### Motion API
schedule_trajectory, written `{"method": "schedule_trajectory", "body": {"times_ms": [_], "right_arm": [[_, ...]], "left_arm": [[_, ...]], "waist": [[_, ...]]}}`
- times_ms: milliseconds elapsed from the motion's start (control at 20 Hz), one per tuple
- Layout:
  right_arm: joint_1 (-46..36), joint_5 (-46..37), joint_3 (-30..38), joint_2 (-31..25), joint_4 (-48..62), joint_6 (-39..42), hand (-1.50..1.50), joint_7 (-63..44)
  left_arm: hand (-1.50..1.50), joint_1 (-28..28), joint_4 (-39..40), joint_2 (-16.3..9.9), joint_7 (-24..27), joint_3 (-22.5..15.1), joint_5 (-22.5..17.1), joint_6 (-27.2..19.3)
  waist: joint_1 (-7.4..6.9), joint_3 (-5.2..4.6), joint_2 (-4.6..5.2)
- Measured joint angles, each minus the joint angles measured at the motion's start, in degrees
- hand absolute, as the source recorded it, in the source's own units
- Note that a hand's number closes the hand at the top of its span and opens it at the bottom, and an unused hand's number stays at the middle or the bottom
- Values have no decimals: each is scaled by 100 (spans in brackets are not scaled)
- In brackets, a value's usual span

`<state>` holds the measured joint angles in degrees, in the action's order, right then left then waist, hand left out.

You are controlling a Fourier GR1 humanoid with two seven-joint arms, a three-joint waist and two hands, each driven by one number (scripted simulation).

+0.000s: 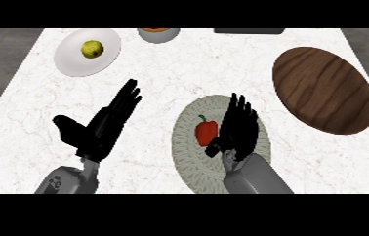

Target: Pick the bell pepper from the placemat and place it in the bowl

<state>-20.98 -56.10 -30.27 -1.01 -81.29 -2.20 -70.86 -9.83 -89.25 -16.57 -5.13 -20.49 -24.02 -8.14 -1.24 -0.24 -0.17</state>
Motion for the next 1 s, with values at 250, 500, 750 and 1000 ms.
{"method": "schedule_trajectory", "body": {"times_ms": [250,500,750,1000], "right_arm": [[-140,308,139,3,238,226,-150,-42],[-373,521,140,2,510,348,-150,-49],[-582,633,105,-1,798,391,-150,-51],[-664,690,45,0,1059,340,-150,-55]], "left_arm": [[0,10,-13,-11,-12,48,-20,55],[0,22,27,12,44,81,6,103],[0,9,113,84,61,91,59,82],[0,30,143,43,100,158,39,209]], "waist": [[-1,6,-1],[-4,9,3],[2,11,4],[-4,13,1]]}}
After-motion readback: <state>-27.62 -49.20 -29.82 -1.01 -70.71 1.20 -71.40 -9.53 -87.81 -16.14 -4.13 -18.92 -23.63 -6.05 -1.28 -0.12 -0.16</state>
